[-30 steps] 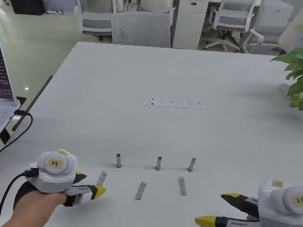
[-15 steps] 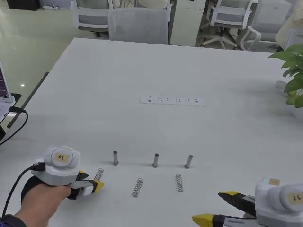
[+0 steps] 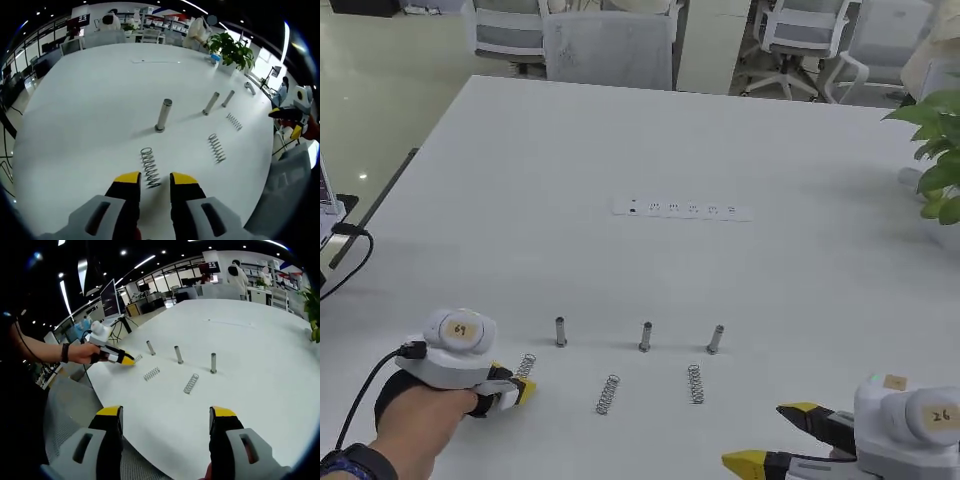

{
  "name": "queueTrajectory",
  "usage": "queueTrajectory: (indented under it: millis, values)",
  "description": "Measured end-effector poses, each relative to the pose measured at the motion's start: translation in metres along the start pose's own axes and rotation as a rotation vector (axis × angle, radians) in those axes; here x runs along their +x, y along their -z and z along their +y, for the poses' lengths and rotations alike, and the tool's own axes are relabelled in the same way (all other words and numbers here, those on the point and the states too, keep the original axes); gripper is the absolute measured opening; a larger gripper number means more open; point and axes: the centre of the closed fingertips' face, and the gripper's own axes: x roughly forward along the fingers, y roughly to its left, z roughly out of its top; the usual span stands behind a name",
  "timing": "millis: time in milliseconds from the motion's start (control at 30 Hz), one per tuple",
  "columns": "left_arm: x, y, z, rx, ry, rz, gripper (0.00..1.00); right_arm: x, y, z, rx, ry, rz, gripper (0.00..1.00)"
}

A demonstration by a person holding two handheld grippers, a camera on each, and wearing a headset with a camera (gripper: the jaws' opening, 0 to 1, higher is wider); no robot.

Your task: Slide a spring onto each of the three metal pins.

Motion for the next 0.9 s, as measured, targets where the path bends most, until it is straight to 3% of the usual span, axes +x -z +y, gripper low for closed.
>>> queueTrajectory:
  millis: [400, 600, 900]
  values:
    - [0.0, 0.004, 0.007, 0.039, -0.053, 0.028, 0.03, 0.001, -0.004, 0.001, -0.004, -0.003, -0.003, 0.69]
    - [0.0, 0.006, 0.003, 0.043, -0.023, 0.05, 0.02, 0.004, -0.009, 0.004, -0.014, -0.01, -0.008, 0.69]
    - [-0.01, 0.006, 0.001, 0.05, -0.016, 0.038, 0.02, 0.006, -0.011, 0.009, -0.022, -0.02, -0.011, 0.68]
